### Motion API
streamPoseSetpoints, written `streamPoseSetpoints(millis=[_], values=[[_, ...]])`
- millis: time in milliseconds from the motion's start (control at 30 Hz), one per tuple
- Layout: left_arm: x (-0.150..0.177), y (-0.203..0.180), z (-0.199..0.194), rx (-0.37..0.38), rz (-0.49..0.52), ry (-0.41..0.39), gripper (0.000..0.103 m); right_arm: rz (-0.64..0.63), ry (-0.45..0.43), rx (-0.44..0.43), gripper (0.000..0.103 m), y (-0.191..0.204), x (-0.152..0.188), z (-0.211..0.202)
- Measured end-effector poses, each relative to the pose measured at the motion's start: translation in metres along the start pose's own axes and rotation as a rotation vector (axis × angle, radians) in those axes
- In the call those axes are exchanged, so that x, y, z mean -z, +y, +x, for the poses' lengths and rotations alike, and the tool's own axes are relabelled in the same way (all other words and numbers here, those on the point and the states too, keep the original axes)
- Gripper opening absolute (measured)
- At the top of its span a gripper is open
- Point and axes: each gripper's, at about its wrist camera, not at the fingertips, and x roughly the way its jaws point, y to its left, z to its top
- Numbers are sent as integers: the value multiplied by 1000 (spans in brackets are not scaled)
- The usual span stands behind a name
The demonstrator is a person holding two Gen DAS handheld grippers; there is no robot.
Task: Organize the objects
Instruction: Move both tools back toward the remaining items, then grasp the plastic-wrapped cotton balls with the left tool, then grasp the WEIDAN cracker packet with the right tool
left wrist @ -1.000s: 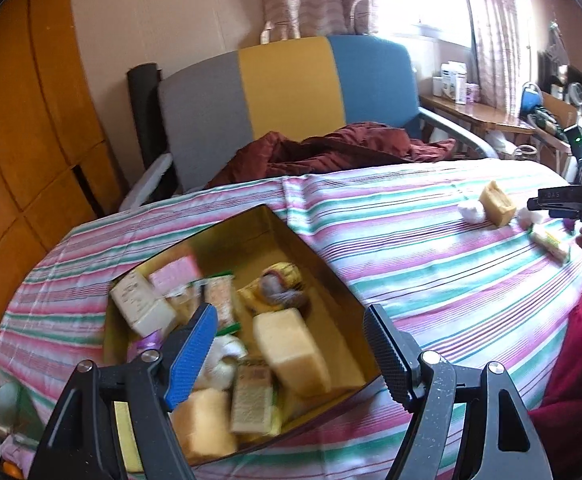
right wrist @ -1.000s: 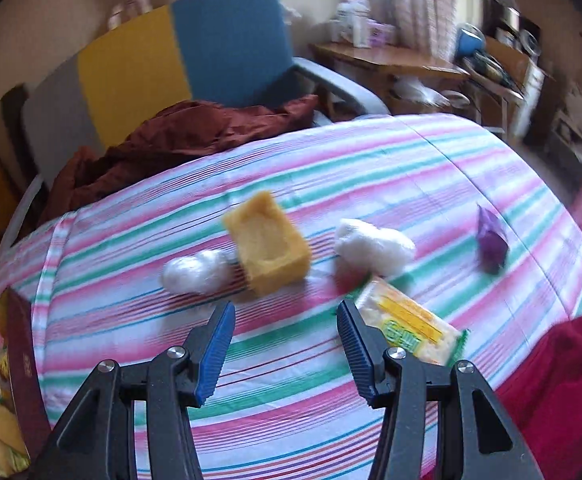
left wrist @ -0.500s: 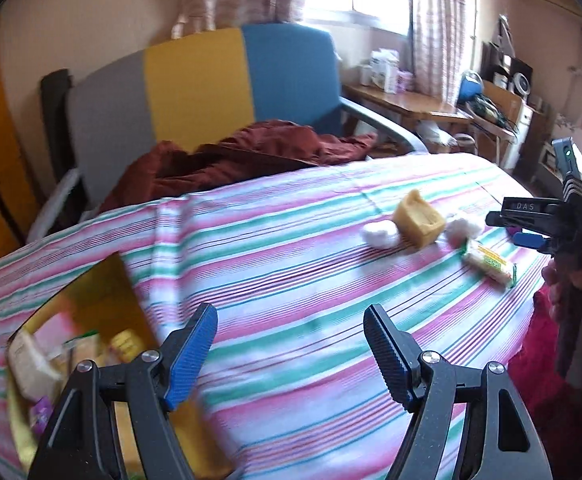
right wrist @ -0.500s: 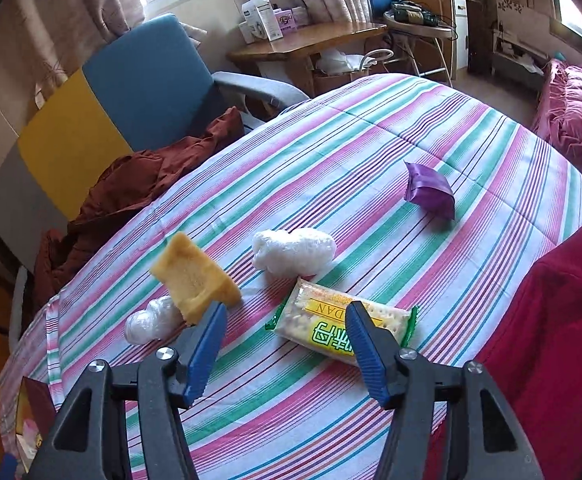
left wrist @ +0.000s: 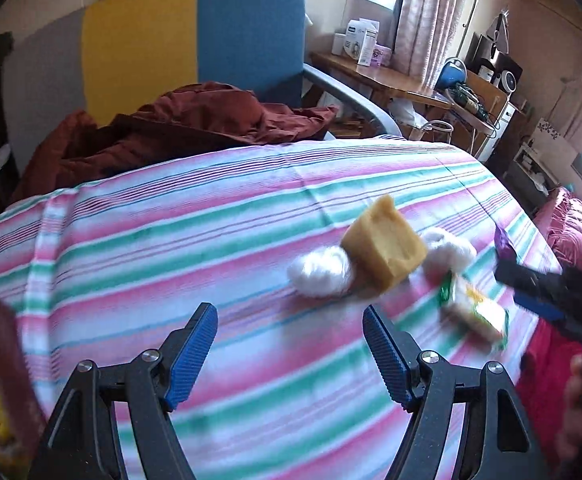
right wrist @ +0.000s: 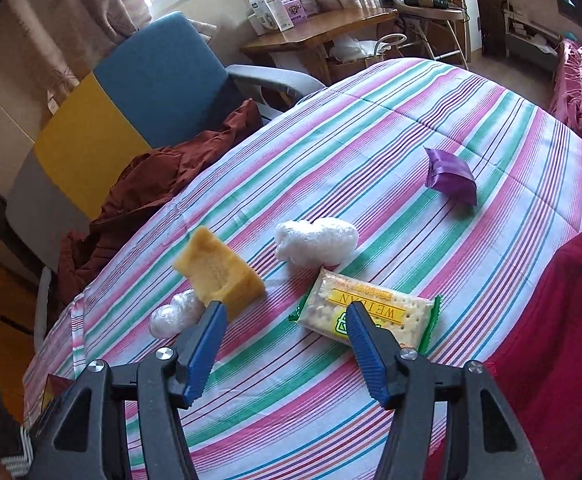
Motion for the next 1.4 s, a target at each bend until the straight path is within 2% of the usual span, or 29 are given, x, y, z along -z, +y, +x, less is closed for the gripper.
streamPoseSetpoints(millis=[233, 367, 400, 467, 500, 567, 600, 767, 933, 1067, 1167, 1400], values=[[-25, -15, 48, 9, 67, 26, 76, -12, 9, -1, 63, 2, 0, 4], [-32, -15, 73, 26, 71, 51, 73, -17, 16, -3, 63, 3, 1, 6], [-33, -14, 80, 26, 75, 63, 70, -20, 16, 0, 63, 3, 1, 6], [-33, -11, 92, 48, 66, 101, 48, -23, 19, 5, 63, 4, 1, 7], [-32, -9, 96, 66, 55, 116, 47, -23, 21, 6, 63, 4, 1, 8], [-26, -9, 92, 78, 52, 94, 38, -27, 23, 11, 63, 4, 1, 10], [-22, -10, 90, 80, 55, 90, 37, -28, 24, 15, 63, 4, 1, 10], [4, 1, 66, 59, 9, 78, 36, 38, 4, 8, 63, -14, -5, 6], [37, 10, 38, -9, -3, 62, 37, 210, -64, 2, 63, -53, -16, -8], [56, 17, 25, -28, -30, 62, 37, 264, -59, 10, 63, -65, -17, -6], [65, 24, 18, -28, -41, 54, 37, 247, -41, 28, 63, -61, -17, -1], [74, 20, 16, -42, 14, 21, 37, 133, 38, 81, 64, -43, -11, 19]])
